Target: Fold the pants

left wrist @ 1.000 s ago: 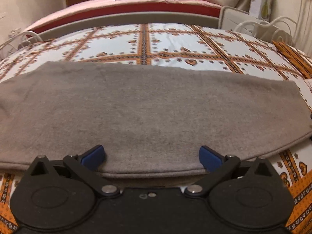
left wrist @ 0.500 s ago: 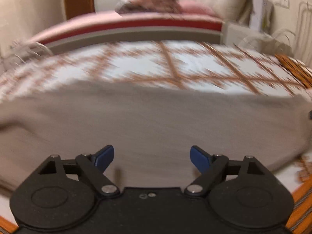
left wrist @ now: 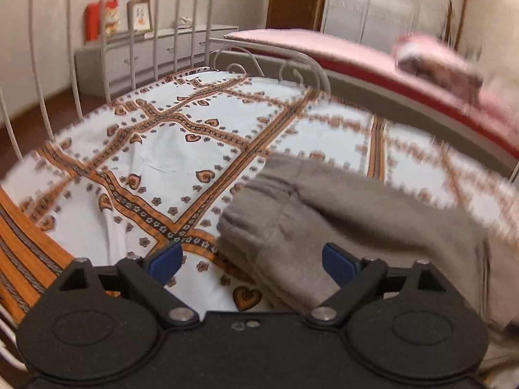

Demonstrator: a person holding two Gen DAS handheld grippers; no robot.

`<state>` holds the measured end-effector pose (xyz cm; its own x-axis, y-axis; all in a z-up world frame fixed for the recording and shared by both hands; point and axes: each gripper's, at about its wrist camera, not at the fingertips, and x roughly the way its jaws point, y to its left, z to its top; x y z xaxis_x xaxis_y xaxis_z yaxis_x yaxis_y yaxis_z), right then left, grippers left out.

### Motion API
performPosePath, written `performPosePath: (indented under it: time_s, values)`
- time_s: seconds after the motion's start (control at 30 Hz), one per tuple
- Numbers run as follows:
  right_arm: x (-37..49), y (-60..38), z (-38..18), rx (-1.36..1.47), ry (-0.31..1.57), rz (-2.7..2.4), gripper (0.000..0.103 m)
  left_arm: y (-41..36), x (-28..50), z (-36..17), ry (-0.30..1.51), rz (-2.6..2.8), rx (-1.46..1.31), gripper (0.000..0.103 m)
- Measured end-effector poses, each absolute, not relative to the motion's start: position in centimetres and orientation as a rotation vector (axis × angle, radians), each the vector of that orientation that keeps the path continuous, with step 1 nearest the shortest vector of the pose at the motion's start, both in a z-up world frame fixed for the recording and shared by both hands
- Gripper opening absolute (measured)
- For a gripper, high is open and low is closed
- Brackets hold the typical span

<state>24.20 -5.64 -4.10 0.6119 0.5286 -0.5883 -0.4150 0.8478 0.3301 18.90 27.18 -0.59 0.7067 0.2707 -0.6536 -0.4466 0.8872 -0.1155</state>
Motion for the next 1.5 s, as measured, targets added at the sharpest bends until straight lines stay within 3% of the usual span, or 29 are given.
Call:
performPosePath:
  time_s: [0.27, 0.37, 0.5, 0.73, 0.8, 0.93, 1.03, 1.1, 1.13, 1.17, 1.3, 1.5]
  values:
    - [23.7, -6.2, -4.1, 0.182, 0.657, 0.444, 0.018, 28.9, 19.5, -1.0, 0.681, 0.369, -0.322, 0.089]
    - [25.8, -5.9, -5.5, 0.199, 0.792, 0.435, 0.019, 29.6, 19.8, -2.3, 0.747, 0.367, -0.363, 0.088]
    - [25.9, -7.7, -2.5, 0.225, 0.741, 0.463, 0.019, 30.6, 19.5, -3.4, 0.787, 0.361, -0.431, 0.087]
    - [25.3, -14.1, -0.7, 0.210, 0.695, 0.391, 0.020, 33.2, 20.6, -6.0, 0.820, 0.272, -0.601, 0.073]
    - [24.9, -15.7, -0.9, 0.228, 0.692, 0.391, 0.022, 33.5, 21.1, -6.6, 0.823, 0.264, -0.591, 0.079]
    - [24.3, -17.8, -2.0, 0.269, 0.700, 0.349, 0.043, 33.4, 22.2, -7.0, 0.802, 0.239, -0.536, 0.087]
    - [24.1, -17.7, -2.9, 0.287, 0.722, 0.356, 0.043, 33.1, 23.1, -7.4, 0.783, 0.216, -0.496, 0.091]
    - [24.0, -17.2, -3.2, 0.277, 0.728, 0.375, 0.043, 32.8, 23.6, -7.4, 0.780, 0.212, -0.467, 0.086]
    - [23.9, -16.9, -3.3, 0.272, 0.725, 0.380, 0.043, 32.7, 23.7, -7.1, 0.777, 0.204, -0.457, 0.064]
    - [23.9, -16.8, -3.1, 0.269, 0.717, 0.384, 0.043, 32.6, 23.8, -6.6, 0.772, 0.198, -0.453, 0.060]
    - [23.9, -16.9, -3.1, 0.280, 0.697, 0.372, 0.043, 31.2, 24.1, -5.9, 0.780, 0.219, -0.353, 0.058]
    - [24.7, -17.5, -2.6, 0.256, 0.659, 0.322, 0.043, 31.4, 23.9, -6.1, 0.781, 0.214, -0.354, 0.062]
